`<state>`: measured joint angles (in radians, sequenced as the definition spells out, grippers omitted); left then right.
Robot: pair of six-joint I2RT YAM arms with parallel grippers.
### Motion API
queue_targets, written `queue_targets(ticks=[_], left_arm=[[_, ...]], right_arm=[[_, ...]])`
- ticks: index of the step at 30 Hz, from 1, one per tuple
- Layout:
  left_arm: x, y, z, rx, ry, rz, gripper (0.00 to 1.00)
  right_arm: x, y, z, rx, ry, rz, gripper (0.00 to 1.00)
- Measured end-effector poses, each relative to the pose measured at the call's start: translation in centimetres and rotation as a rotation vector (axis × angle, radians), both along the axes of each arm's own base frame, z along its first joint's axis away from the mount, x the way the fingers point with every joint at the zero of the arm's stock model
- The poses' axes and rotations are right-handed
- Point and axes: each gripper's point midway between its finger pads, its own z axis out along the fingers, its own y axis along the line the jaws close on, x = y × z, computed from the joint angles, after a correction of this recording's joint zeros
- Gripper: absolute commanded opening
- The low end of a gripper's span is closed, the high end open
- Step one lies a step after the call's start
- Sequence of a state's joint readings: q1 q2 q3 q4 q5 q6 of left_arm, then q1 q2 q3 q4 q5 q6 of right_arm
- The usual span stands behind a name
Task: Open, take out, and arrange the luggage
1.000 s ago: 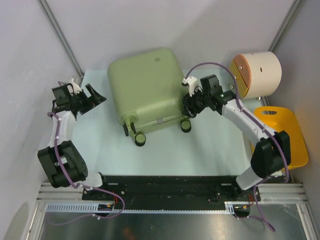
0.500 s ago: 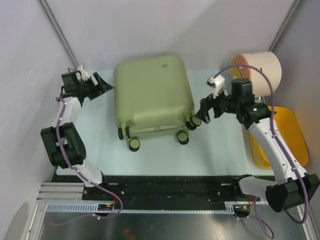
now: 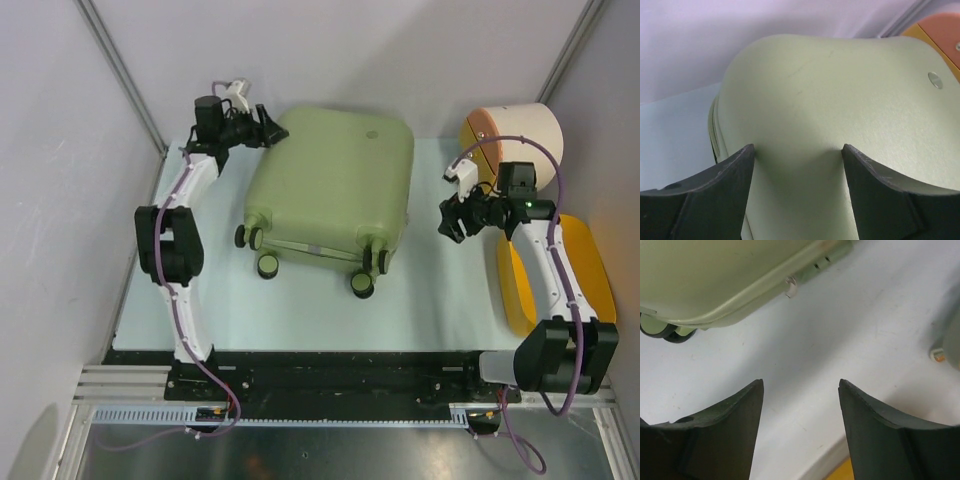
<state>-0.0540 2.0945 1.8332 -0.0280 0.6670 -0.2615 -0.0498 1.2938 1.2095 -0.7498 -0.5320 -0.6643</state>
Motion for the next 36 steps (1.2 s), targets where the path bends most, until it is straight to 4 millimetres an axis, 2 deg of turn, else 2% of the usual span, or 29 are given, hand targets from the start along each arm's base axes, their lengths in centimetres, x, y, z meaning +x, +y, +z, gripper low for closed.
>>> queue_targets(ticks=[2, 4, 5, 9, 10, 12, 15, 17, 19, 21, 23, 26, 27, 29, 31, 33, 36], left_arm=[[-0.8, -1.4, 0.2, 0.001, -0.003, -0.046, 0.89], [-2.0, -1.9, 0.2, -0.001, 0.019, -0.079, 0.93], [-2.7, -1.7, 0.2, -0.005, 0.040, -0.085, 1.00], [-5.8, 1.5, 1.2, -0.022, 0.108, -0.043, 1.00], [-7.0, 3.1, 1.7, -0.023, 0.116, -0.013, 1.00], [-9.9, 6.5, 3.0, -0.018, 0.119, 0.068, 1.00], [-14.8, 10.8, 5.5, 0.003, 0.071, 0.188, 1.00], [-18.4, 11.9, 7.0, 0.007, 0.030, 0.232, 1.00], [-21.9, 11.7, 7.5, 0.004, 0.008, 0.240, 1.00], [-23.7, 11.3, 7.1, -0.001, 0.013, 0.236, 1.00], [-24.8, 10.9, 6.0, -0.011, 0.049, 0.225, 1.00], [-25.1, 10.7, 4.6, -0.024, 0.109, 0.219, 1.00], [-25.1, 10.7, 4.3, -0.028, 0.122, 0.215, 1.00], [-25.2, 10.5, 3.9, -0.035, 0.141, 0.202, 1.00], [-25.3, 10.5, 3.6, -0.027, 0.149, 0.194, 1.00], [-25.3, 10.5, 3.7, -0.012, 0.149, 0.188, 1.00], [-25.4, 10.7, 4.0, 0.025, 0.126, 0.179, 1.00]], right_arm=[[-0.1, 0.7, -0.9, -0.003, 0.004, 0.070, 0.56], [-0.1, 1.6, -1.9, 0.000, 0.010, 0.134, 0.54], [-0.2, 2.2, -2.3, 0.000, 0.012, 0.170, 0.53], [-1.2, 5.7, -4.7, 0.011, 0.040, 0.322, 0.53], [-1.8, 6.7, -5.8, 0.016, 0.056, 0.362, 0.53], [-2.7, 8.6, -6.7, 0.023, 0.072, 0.427, 0.53], [-3.4, 11.2, -7.3, 0.037, 0.070, 0.490, 0.53], [-3.5, 12.7, -7.3, 0.023, 0.058, 0.507, 0.53], [-3.8, 13.9, -7.3, 0.027, 0.064, 0.504, 0.53], [-4.1, 15.6, -7.3, 0.044, 0.068, 0.513, 0.52], [-4.3, 18.5, -7.3, 0.069, 0.054, 0.539, 0.54], [-5.0, 24.2, -7.4, 0.120, 0.003, 0.609, 0.57], [-5.7, 26.8, -7.2, 0.155, -0.023, 0.650, 0.57], [-7.0, 30.7, -6.7, 0.207, -0.074, 0.720, 0.57], [-8.8, 33.7, -5.2, 0.273, -0.112, 0.778, 0.58], [-9.5, 34.8, -3.4, 0.320, -0.134, 0.788, 0.59], [-8.5, 33.5, -0.6, 0.358, -0.148, 0.703, 0.58]])
